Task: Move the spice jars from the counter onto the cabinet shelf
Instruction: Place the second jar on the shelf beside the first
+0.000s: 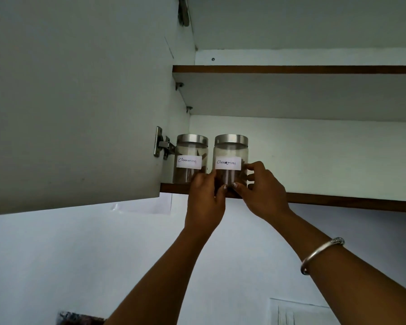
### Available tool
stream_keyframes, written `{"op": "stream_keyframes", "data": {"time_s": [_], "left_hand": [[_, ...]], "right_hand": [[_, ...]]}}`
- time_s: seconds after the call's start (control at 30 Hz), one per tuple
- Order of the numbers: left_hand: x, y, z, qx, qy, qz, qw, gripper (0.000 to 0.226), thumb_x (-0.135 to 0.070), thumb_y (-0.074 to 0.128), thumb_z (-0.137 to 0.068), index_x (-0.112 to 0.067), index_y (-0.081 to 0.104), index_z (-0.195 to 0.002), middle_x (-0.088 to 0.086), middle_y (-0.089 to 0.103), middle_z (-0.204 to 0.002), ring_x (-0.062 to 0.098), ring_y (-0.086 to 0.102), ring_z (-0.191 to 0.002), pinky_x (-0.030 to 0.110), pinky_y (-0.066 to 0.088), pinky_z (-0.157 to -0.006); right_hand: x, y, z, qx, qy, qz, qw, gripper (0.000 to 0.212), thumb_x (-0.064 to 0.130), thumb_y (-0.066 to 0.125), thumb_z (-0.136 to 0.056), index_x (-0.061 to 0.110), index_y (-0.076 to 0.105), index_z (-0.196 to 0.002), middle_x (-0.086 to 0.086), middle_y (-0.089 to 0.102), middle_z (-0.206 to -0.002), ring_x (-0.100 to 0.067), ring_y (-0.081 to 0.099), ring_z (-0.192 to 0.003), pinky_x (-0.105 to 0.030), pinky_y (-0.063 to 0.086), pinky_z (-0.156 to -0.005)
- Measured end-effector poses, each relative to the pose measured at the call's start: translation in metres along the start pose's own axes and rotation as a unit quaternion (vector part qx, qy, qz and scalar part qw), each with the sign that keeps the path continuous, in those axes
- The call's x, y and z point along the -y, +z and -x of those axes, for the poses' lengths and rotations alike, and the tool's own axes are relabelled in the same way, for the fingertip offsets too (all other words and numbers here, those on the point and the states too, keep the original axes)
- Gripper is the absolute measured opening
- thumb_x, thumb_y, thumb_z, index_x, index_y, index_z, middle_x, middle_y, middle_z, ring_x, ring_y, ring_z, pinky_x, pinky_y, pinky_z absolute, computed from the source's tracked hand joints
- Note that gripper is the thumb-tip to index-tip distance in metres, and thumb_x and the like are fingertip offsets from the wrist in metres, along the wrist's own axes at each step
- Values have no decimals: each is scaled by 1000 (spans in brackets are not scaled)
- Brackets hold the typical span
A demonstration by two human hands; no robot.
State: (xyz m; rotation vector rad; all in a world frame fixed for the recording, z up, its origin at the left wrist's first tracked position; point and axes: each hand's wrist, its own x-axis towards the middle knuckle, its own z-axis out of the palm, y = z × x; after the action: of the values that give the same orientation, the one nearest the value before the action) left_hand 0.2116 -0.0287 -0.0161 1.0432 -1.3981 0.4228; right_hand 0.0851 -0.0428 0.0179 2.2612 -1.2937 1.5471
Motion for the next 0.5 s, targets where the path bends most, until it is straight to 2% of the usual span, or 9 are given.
{"op": "stream_keyframes", "data": {"time_s": [0.13, 0.3, 0.4, 0.5], "left_hand": [[-4, 5, -1, 0, -15, -53, 999, 44, -20, 53, -93, -6, 45, -134, 11, 41, -123, 24, 50, -113, 34, 45, -102], [-8, 1, -4, 24, -38, -92, 995, 43, -20, 49, -95, -3, 41, -134, 10, 34, -128, 20, 46, -117, 23, 38, -102], [-12, -1, -4, 40, -48, -107, 992, 47, -21, 49, -95, -2, 37, -136, 10, 33, -128, 20, 45, -117, 21, 36, -101], [-14, -4, -3, 68, -53, -118, 989, 64, -21, 52, -94, -3, 20, -146, 12, 28, -134, 22, 38, -124, 26, 34, -109]], "right_hand": [[0, 7, 0, -9, 6, 38, 999, 42, 42, 57, -89, 21, 46, -123, -1, 66, -115, -24, 62, -106, -41, 40, -96], [0, 10, 3, -17, -11, 62, 998, 31, 41, 51, -92, 23, 52, -117, 4, 69, -111, -21, 63, -105, -37, 32, -95], [-2, 10, 4, -22, -23, 54, 998, 28, 40, 53, -91, 23, 55, -115, 4, 71, -105, -21, 65, -102, -36, 35, -97], [-6, 10, 5, -18, -29, 21, 999, 32, 38, 59, -89, 22, 56, -116, 1, 72, -104, -22, 66, -101, -37, 38, -101]]}}
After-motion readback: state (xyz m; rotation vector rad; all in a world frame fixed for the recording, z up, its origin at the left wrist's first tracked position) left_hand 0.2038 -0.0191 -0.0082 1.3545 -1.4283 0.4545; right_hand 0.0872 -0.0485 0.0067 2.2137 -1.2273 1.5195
